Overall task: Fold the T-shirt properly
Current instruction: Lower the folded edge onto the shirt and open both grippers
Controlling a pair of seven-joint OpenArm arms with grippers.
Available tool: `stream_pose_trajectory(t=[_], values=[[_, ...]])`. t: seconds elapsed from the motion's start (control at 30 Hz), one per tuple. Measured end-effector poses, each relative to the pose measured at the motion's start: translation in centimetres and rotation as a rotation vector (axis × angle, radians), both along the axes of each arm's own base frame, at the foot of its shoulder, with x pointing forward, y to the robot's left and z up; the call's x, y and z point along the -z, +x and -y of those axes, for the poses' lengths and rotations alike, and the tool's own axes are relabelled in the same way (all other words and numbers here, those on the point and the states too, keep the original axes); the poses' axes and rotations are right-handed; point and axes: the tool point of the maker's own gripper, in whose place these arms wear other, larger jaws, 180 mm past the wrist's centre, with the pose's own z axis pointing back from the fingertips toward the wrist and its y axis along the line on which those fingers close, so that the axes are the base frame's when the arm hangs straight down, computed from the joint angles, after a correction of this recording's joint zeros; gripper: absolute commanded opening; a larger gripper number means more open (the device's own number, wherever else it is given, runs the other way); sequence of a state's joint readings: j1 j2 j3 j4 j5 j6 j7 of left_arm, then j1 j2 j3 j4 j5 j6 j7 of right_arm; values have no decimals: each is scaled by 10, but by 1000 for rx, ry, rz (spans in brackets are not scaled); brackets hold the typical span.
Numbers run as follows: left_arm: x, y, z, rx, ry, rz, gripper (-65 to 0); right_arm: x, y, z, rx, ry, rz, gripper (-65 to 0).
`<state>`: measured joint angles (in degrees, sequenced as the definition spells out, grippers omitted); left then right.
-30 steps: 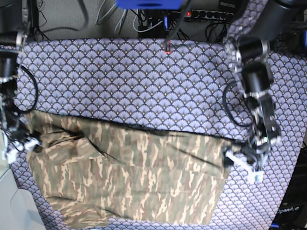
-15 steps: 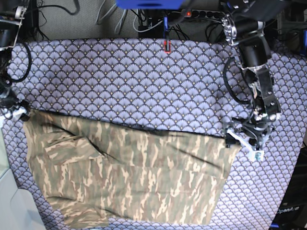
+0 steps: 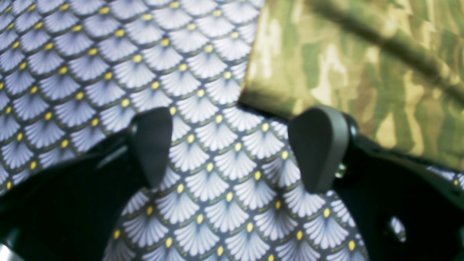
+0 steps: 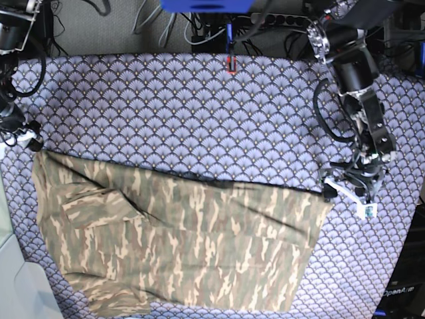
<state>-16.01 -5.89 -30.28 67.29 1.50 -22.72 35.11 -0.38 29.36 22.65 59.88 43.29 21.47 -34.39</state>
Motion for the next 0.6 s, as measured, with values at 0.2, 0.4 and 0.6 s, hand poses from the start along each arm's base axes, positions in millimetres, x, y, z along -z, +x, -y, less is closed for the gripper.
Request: stream_pose_trajectory(t=[0.2, 0.4, 0.6], values=[[0, 1, 4, 11, -2, 4, -138, 2, 3, -15, -36, 26, 35, -363], [1, 3, 11, 10, -19, 8, -138, -1, 13, -21, -46, 38, 40, -363], [-2, 8, 21, 22, -34, 19, -138, -7, 23, -22, -50, 34, 58, -363]])
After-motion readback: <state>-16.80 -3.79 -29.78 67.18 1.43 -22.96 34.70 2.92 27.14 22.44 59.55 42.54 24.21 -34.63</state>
